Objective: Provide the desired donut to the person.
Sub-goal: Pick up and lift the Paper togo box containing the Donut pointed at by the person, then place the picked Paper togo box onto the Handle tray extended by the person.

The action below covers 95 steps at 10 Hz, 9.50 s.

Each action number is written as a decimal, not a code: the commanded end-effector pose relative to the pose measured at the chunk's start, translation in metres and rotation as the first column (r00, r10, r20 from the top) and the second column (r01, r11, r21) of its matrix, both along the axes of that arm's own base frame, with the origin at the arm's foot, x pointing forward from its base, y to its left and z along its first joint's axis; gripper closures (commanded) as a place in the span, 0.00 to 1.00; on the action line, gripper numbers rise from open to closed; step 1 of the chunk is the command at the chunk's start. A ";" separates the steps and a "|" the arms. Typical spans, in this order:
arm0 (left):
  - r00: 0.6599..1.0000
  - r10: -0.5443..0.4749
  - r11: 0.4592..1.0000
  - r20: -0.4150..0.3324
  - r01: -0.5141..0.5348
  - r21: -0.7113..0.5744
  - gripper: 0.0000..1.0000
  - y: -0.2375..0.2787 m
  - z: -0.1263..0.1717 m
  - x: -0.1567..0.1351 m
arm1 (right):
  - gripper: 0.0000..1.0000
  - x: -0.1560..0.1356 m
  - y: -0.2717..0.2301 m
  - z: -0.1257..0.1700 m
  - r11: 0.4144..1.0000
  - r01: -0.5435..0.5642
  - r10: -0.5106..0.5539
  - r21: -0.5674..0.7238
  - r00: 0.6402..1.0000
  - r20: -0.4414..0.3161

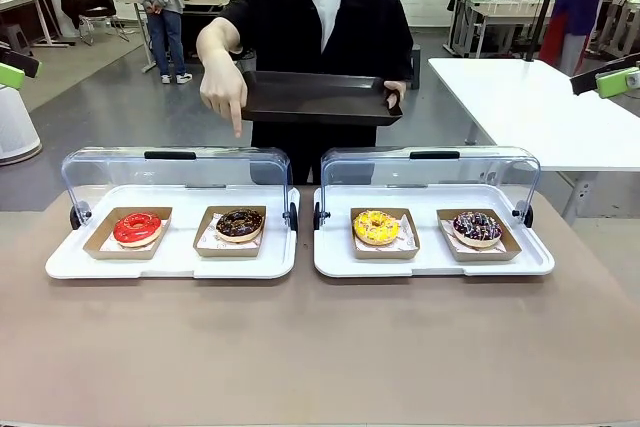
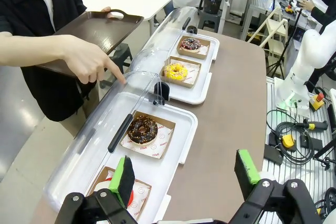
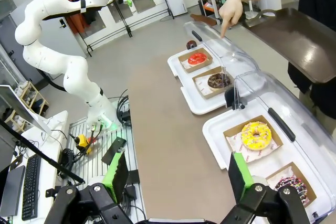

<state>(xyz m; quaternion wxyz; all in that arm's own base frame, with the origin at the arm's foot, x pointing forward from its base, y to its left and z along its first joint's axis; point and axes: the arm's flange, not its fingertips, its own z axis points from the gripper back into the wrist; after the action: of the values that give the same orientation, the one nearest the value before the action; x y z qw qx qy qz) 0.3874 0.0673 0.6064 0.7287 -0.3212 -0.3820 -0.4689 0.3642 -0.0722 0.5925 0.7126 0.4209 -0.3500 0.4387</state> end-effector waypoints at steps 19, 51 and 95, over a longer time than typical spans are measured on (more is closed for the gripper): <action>0.937 -0.311 0.504 -0.160 0.305 0.808 0.00 -0.231 -0.100 0.069 | 0.00 -0.001 0.001 0.002 1.000 -0.007 0.007 0.008 1.000 0.009; 0.953 -0.204 0.468 -0.222 0.295 0.833 0.00 -0.283 -0.271 0.119 | 0.00 -0.001 0.001 0.002 1.000 -0.007 0.007 0.008 1.000 0.009; 0.935 -0.299 0.477 -0.192 0.320 0.819 1.00 -0.261 -0.021 0.017 | 0.00 -0.001 0.001 0.002 1.000 -0.007 0.007 0.008 1.000 0.009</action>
<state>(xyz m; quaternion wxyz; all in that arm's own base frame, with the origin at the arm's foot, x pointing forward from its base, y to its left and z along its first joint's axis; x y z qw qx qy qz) 0.4074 -0.1936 0.5835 0.7008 -0.0084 -0.0388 -0.7123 0.3635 -0.0722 0.5931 0.7132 0.4203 -0.3489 0.4392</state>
